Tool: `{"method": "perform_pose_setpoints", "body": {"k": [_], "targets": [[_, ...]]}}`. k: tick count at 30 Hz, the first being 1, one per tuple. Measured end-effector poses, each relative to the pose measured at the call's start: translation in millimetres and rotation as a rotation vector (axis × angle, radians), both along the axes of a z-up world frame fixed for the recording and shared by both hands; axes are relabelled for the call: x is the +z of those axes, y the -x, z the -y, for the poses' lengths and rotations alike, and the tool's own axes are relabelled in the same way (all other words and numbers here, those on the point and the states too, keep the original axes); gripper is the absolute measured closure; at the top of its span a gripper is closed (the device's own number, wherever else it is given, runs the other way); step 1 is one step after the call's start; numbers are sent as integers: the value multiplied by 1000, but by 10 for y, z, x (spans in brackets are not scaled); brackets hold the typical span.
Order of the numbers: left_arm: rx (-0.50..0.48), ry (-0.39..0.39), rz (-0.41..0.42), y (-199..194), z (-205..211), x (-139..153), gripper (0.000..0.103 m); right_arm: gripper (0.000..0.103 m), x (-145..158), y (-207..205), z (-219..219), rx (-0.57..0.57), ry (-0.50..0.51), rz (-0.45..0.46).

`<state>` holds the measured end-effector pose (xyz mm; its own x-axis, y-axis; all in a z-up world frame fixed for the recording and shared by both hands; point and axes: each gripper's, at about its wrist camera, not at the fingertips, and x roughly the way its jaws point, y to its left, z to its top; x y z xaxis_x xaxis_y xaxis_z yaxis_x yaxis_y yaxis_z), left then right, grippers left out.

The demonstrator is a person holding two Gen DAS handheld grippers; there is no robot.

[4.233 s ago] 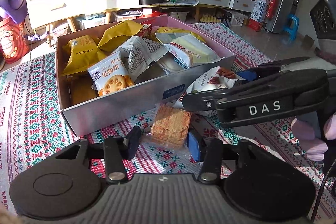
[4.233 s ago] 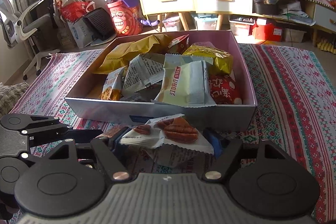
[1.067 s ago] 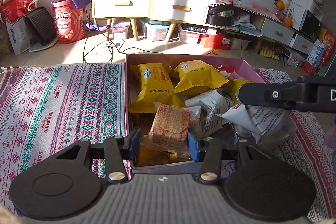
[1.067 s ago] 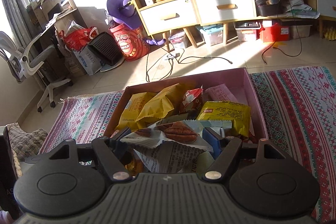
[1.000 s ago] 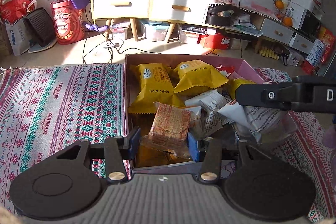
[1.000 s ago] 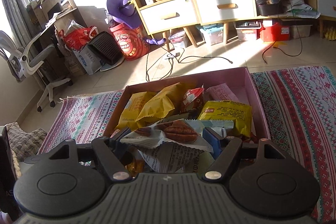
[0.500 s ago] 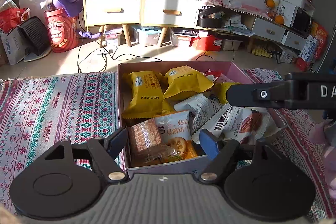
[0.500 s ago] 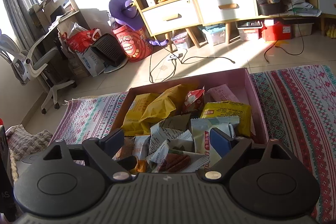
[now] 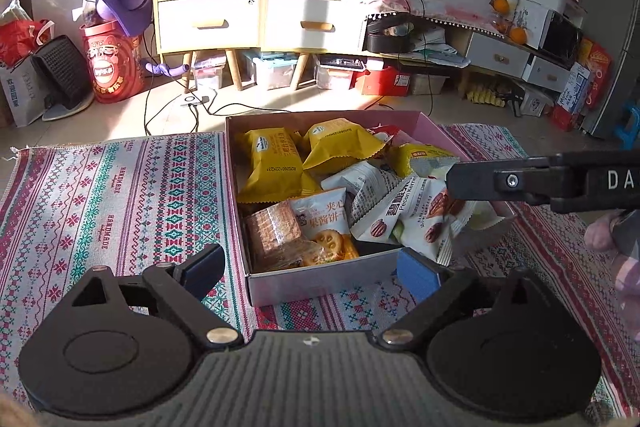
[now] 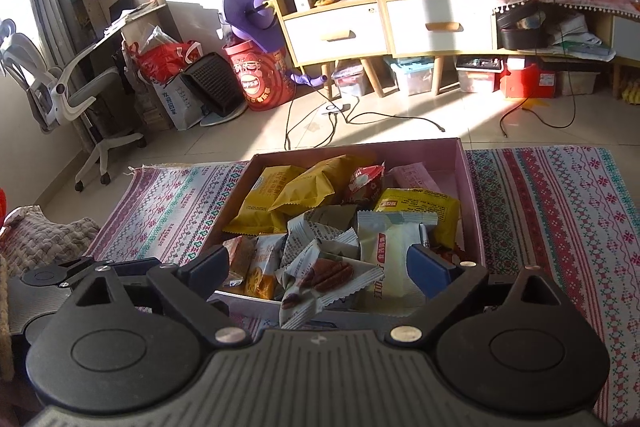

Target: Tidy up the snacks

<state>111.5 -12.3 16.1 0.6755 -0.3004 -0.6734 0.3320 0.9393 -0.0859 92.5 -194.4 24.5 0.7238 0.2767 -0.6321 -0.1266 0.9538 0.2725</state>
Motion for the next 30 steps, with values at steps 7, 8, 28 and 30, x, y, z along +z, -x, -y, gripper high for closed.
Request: {"method": "perform_pose_setpoints", "body": {"k": [7, 8, 28, 30], "targets": [[31, -37, -14, 138, -93, -24, 0, 7, -86, 168, 45, -2, 62, -26], [35, -42, -15, 162, -106, -17, 0, 6, -96, 200, 47, -5, 72, -31], [121, -86, -116, 515, -153, 40, 0, 4, -143, 573, 19, -80, 205, -106], [125, -93, -118, 537, -143, 54, 0, 4, -134, 597, -15, -78, 216, -102]]}}
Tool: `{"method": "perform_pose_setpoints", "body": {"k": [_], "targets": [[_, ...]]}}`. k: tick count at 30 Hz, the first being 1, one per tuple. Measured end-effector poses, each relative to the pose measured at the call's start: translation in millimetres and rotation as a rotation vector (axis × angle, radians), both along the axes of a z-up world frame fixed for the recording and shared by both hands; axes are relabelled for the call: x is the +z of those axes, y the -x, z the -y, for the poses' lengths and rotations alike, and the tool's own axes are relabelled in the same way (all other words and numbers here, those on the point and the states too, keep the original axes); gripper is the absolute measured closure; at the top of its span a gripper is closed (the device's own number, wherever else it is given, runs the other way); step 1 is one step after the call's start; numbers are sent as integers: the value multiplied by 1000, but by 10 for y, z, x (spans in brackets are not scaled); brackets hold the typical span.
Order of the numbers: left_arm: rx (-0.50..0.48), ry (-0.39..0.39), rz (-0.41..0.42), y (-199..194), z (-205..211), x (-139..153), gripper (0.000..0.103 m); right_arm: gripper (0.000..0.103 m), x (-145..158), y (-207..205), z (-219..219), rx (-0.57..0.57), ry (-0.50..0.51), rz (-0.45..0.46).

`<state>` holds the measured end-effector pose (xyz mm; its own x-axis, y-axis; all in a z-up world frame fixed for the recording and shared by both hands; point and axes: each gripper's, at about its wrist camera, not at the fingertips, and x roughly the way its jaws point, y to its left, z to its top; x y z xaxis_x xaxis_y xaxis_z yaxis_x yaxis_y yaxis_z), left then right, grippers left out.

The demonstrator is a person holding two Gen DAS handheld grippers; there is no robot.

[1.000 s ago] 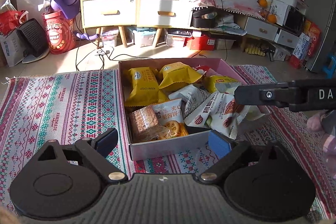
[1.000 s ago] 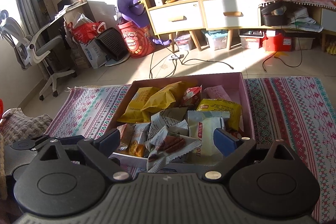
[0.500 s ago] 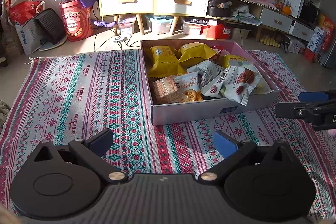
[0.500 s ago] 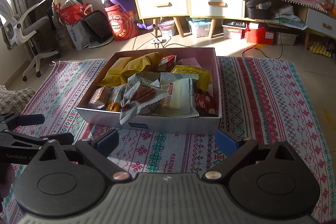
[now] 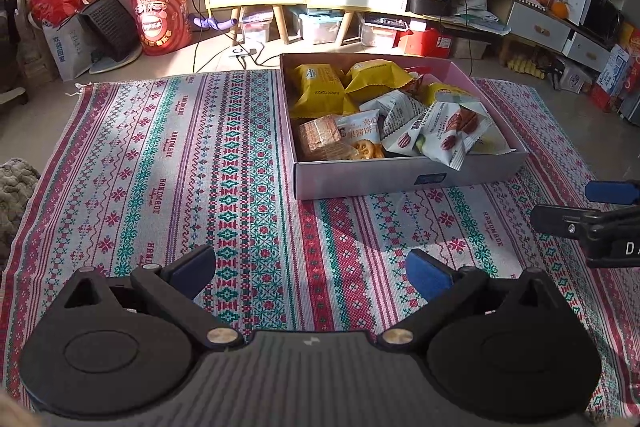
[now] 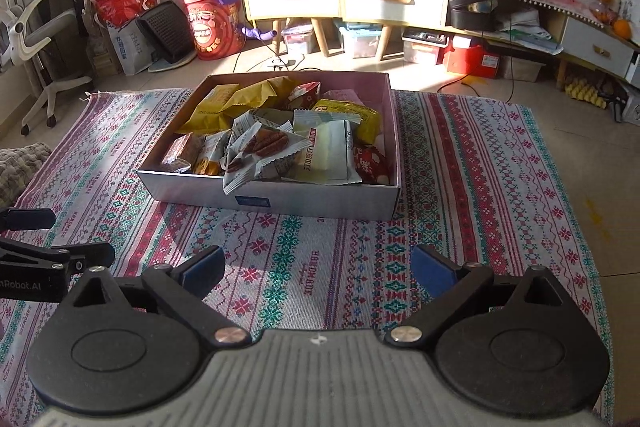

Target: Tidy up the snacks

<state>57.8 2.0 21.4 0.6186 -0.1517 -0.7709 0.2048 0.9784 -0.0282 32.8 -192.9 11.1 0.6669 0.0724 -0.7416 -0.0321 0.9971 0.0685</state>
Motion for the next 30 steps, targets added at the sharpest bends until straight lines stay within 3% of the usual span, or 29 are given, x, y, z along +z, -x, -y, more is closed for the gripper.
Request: {"method": "perform_pose_setpoints", "body": {"k": [14, 30], "targets": [[37, -36, -34, 150, 67, 39, 0, 1, 12, 165, -170, 0, 76, -4], [75, -73, -8, 219, 88, 124, 0, 1, -10, 217, -270, 2, 96, -25]]}}
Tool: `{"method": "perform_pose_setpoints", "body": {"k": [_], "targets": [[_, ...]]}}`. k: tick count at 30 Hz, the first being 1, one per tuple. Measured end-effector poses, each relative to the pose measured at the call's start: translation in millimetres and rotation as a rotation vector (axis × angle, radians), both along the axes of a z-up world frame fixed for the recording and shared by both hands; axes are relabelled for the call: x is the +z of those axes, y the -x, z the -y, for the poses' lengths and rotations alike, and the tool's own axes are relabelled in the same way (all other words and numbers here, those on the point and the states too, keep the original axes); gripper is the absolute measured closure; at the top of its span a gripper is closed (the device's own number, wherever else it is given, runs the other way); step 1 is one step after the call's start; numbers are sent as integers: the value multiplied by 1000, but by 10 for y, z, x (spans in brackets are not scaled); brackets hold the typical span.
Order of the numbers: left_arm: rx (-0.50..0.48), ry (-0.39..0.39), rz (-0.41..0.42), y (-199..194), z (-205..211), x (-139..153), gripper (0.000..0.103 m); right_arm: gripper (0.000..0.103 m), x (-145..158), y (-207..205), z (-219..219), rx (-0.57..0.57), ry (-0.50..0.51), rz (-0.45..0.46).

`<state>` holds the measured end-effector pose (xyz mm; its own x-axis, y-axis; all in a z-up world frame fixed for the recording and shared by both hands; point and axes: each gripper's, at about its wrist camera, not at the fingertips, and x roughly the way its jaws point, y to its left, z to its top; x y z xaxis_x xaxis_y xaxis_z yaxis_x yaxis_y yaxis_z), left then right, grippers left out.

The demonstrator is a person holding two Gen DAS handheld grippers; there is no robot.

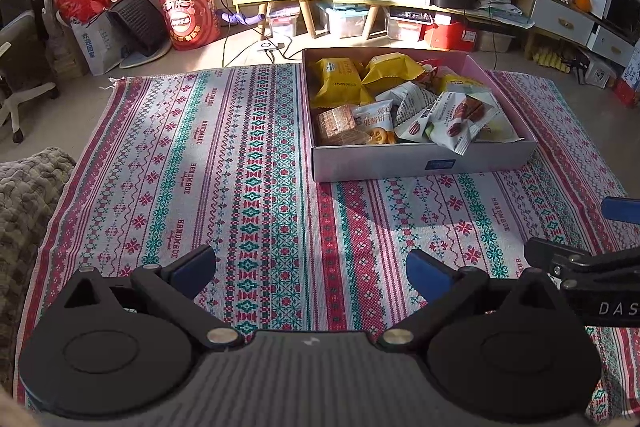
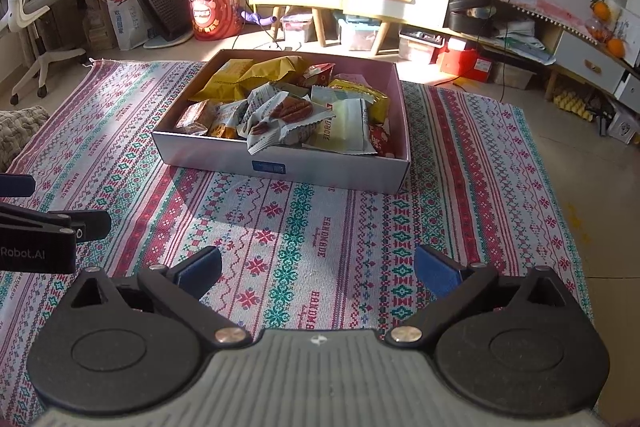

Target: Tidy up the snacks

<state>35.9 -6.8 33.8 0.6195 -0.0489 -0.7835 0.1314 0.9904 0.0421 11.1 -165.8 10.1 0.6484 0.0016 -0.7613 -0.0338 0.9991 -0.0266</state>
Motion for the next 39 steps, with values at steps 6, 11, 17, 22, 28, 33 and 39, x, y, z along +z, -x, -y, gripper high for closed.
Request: {"method": "perform_pose_setpoints", "body": {"k": [6, 11, 17, 22, 28, 33, 39], "targets": [[3, -3, 10, 18, 22, 12, 0, 1, -18, -22, 32, -21, 2, -10], [2, 1, 9, 19, 24, 15, 0, 1, -14, -38, 40, -29, 0, -14], [2, 1, 11, 32, 31, 19, 0, 1, -15, -63, 44, -38, -8, -21], [2, 1, 11, 33, 34, 19, 0, 1, -12, -68, 63, -48, -13, -25], [3, 1, 8, 36, 36, 18, 0, 1, -11, -74, 72, -53, -14, -24], [2, 2, 4, 45, 41, 8, 0, 1, -14, -74, 63, -51, -11, -27], [4, 2, 0, 43, 37, 7, 0, 1, -15, -74, 65, -51, -12, -27]]}}
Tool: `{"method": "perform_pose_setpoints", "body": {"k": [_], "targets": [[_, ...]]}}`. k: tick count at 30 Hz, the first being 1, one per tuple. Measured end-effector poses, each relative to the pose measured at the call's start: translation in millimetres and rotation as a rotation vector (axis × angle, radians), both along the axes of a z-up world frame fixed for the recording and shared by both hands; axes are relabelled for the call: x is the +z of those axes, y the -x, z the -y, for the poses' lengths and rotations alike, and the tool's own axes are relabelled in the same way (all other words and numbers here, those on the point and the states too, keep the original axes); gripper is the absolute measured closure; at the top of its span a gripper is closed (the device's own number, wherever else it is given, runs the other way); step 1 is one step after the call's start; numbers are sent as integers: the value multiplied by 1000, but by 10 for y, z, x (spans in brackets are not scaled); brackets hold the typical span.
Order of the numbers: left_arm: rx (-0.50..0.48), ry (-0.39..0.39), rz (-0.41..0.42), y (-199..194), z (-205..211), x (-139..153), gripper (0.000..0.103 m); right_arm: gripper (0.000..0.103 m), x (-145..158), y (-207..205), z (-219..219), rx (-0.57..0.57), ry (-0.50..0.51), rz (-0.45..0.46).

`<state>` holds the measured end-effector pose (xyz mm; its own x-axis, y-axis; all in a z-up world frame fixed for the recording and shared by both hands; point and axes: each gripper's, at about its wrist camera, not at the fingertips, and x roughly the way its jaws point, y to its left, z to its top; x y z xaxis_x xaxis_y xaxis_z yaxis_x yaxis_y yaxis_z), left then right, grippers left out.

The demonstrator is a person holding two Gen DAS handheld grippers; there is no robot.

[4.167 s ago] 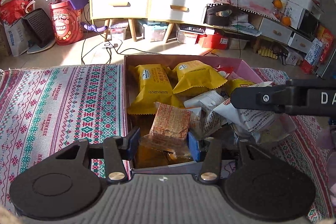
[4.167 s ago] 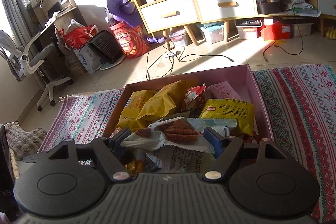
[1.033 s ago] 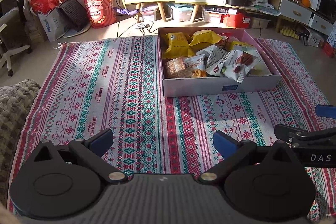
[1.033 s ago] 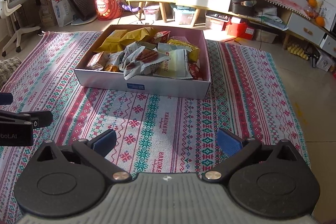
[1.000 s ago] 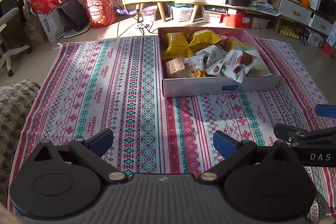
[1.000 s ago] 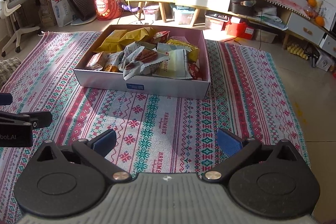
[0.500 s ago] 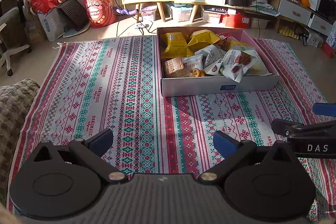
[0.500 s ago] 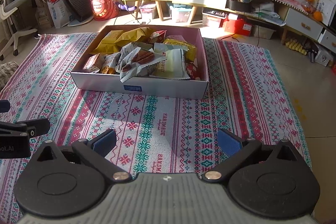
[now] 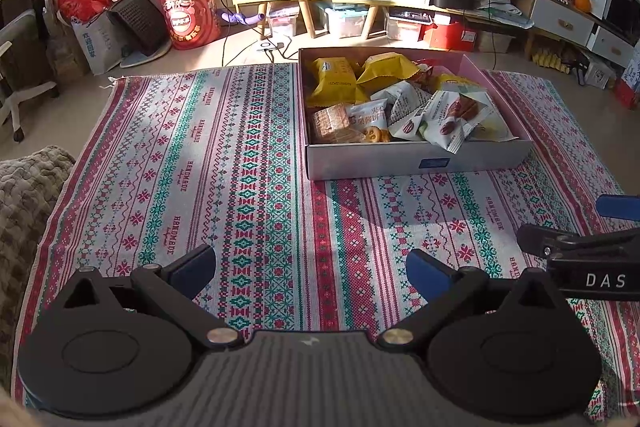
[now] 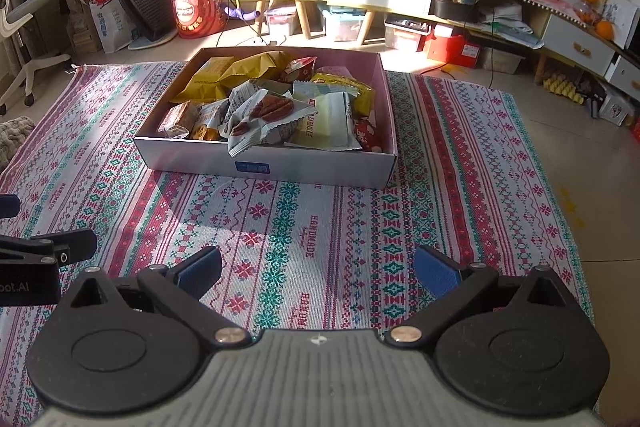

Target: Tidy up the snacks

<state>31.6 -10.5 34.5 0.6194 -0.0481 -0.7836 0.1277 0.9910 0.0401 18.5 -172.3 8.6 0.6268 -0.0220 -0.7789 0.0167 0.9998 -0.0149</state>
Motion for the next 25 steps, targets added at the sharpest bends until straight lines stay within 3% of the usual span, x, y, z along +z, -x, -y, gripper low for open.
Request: {"method": "perform_pose_setpoints", "body": {"k": [25], "targets": [[-2, 1, -15, -4, -24, -4, 0, 0, -37, -8, -12, -7, 3, -3]]}}
